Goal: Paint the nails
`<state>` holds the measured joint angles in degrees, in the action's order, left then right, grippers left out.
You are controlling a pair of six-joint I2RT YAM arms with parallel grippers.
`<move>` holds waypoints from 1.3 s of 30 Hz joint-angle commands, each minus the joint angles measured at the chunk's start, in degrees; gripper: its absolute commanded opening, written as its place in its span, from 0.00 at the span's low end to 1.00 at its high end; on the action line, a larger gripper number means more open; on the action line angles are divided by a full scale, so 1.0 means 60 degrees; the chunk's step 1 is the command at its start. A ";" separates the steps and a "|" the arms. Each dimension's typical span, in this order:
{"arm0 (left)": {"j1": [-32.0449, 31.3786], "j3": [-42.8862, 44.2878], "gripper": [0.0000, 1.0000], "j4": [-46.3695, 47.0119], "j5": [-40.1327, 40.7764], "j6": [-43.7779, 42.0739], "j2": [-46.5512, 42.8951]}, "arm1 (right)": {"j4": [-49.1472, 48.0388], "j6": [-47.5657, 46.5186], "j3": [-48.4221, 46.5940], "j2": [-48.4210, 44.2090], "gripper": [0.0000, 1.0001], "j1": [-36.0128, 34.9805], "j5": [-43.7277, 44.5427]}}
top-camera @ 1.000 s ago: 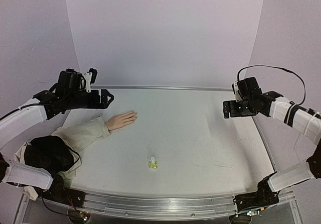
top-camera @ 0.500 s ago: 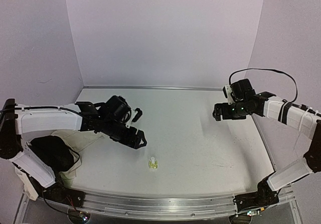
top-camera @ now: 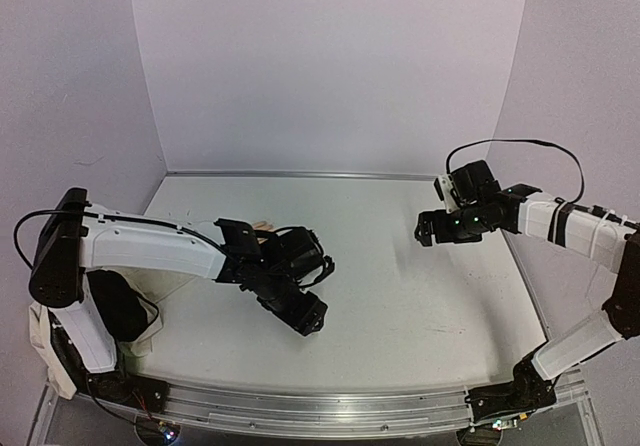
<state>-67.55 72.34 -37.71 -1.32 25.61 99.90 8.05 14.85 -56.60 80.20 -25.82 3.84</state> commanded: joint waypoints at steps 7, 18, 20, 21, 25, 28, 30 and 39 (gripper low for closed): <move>-0.0003 0.1222 0.61 -0.0722 0.0854 -0.0104 0.0867 | -0.0124 0.0015 0.0012 -0.0054 0.98 -0.0156 0.0049; -0.0007 0.1525 0.45 -0.1123 0.1055 -0.0071 0.1413 | -0.0185 -0.0027 0.0029 0.0050 0.98 -0.0208 0.0093; -0.0007 0.1549 0.43 -0.1147 0.1115 -0.0077 0.1419 | -0.0206 -0.0022 0.0015 0.0076 0.98 -0.0223 0.0093; -0.0005 0.1559 0.41 -0.1142 0.1184 -0.0096 0.1406 | -0.0225 -0.0028 0.0014 0.0087 0.98 -0.0222 0.0080; -0.0007 0.1638 0.35 -0.1156 0.1215 -0.0151 0.1446 | -0.0244 -0.0013 -0.0011 0.0180 0.98 -0.0262 0.0049; -0.0007 0.1669 0.33 -0.1161 0.1137 -0.0137 0.1516 | -0.0244 -0.0014 -0.0033 0.0211 0.98 -0.0290 0.0045; -0.0007 0.1669 0.33 -0.1167 0.1158 -0.0158 0.1546 | -0.0244 -0.0029 -0.0030 0.0233 0.98 -0.0301 0.0073; -0.0006 0.1728 0.17 -0.1172 0.1058 -0.0317 0.1541 | -0.0289 -0.0076 0.0004 0.0241 0.98 -0.0387 0.0119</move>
<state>-67.55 79.88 -44.14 4.69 24.64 109.16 6.85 14.83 -56.60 81.45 -27.49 3.90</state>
